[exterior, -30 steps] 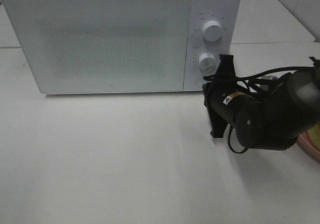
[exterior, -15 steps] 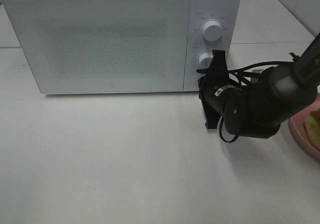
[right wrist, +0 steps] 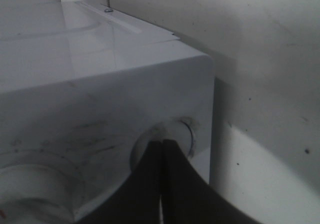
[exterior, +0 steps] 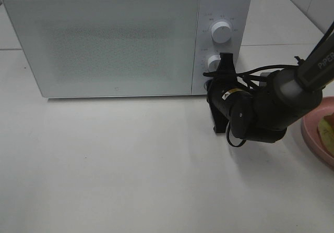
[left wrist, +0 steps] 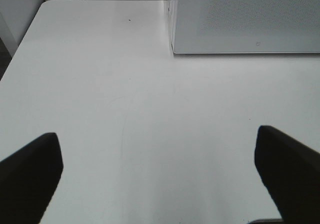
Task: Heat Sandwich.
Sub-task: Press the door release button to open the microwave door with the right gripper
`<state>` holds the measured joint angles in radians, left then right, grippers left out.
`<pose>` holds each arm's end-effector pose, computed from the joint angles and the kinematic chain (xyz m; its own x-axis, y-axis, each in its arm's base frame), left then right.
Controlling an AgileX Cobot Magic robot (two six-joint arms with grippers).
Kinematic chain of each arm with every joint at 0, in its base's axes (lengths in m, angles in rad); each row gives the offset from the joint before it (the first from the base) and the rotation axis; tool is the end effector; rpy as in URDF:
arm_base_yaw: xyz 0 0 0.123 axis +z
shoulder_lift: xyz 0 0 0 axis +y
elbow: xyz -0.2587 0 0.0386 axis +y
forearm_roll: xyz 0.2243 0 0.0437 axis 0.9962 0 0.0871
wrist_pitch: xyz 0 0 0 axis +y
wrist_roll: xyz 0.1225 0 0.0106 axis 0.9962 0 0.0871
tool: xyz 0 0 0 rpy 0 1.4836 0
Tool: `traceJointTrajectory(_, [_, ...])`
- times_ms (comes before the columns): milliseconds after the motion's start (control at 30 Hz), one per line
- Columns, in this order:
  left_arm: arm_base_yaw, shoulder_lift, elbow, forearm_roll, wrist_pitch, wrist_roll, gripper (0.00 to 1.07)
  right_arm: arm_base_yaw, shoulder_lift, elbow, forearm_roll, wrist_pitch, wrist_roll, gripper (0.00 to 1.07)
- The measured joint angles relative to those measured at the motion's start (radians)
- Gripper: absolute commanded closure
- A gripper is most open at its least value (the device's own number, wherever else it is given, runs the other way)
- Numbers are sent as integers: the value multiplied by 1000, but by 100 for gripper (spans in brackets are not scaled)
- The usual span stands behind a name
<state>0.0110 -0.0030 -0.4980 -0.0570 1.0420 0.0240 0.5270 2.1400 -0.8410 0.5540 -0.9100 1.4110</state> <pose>0.0274 -0.0058 0.2530 -0.4379 -0.0096 -0.8990 0.0311 0.9992 -0.0258 0.3524 0.1460 0.0740 -0.0569 0.9977 0.0357 0.3403 -0.0142 0.9402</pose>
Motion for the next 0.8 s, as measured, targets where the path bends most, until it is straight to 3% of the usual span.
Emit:
traceJointTrajectory(600, [0, 0, 0, 0, 0, 0, 7, -18, 2, -2, -1, -15, -9, 107])
traceJointTrajectory(800, [0, 0, 0, 0, 0, 0, 7, -18, 18, -51, 30, 28, -51, 107])
